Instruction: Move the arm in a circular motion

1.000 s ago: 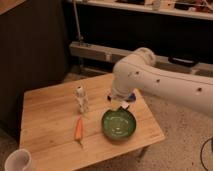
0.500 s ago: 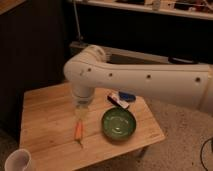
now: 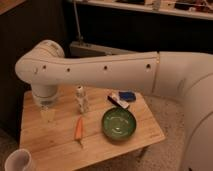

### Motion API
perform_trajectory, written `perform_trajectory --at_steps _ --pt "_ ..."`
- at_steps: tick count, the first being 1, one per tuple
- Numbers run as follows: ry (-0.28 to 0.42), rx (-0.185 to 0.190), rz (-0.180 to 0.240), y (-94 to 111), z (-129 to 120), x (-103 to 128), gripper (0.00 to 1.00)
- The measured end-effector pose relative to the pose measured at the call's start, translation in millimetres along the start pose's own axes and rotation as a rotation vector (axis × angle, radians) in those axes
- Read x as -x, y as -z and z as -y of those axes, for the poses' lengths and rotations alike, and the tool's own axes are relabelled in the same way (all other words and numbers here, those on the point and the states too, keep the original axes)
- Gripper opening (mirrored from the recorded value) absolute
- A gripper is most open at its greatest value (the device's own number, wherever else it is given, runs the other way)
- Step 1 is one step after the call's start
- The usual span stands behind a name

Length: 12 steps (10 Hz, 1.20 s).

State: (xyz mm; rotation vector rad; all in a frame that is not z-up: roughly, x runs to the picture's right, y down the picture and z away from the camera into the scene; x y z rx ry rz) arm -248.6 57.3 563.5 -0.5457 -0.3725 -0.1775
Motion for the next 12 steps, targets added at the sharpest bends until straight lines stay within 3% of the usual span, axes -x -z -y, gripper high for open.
perform_trajectory --at_steps 3,7,12 --pt "-0.012 -0.032 0.019 6 40 -2 0.65" --pt "-0.060 -0.083 0.049 18 122 -46 0.65" --pt "-0.099 -0.106 0.059 24 144 -65 0.65"
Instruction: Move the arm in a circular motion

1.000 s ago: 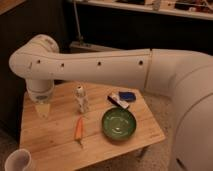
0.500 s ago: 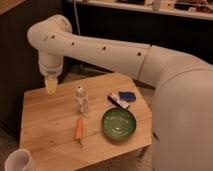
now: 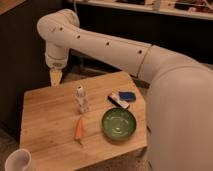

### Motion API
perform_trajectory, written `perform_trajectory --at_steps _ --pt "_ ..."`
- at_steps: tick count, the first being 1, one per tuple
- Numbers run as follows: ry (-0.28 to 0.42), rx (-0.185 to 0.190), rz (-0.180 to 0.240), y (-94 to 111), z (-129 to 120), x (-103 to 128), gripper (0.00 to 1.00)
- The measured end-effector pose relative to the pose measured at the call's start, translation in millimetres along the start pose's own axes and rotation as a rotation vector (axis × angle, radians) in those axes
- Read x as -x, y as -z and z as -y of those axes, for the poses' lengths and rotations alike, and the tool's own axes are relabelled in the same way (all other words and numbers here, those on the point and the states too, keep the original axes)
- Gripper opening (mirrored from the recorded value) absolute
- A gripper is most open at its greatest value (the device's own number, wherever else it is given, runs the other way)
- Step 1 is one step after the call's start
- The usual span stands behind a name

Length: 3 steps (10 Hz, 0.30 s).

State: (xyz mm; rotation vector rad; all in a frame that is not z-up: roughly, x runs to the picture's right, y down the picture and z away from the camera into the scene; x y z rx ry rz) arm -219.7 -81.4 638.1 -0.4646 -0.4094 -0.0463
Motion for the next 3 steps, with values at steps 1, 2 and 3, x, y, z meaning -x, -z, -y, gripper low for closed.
perform_trajectory --at_steps 1,2,3 --pt "-0.023 -0.010 0.002 3 5 -8 0.65" --pt "-0.075 -0.029 0.007 8 19 -30 0.65" --pt "-0.116 -0.046 0.016 14 33 -52 0.65"
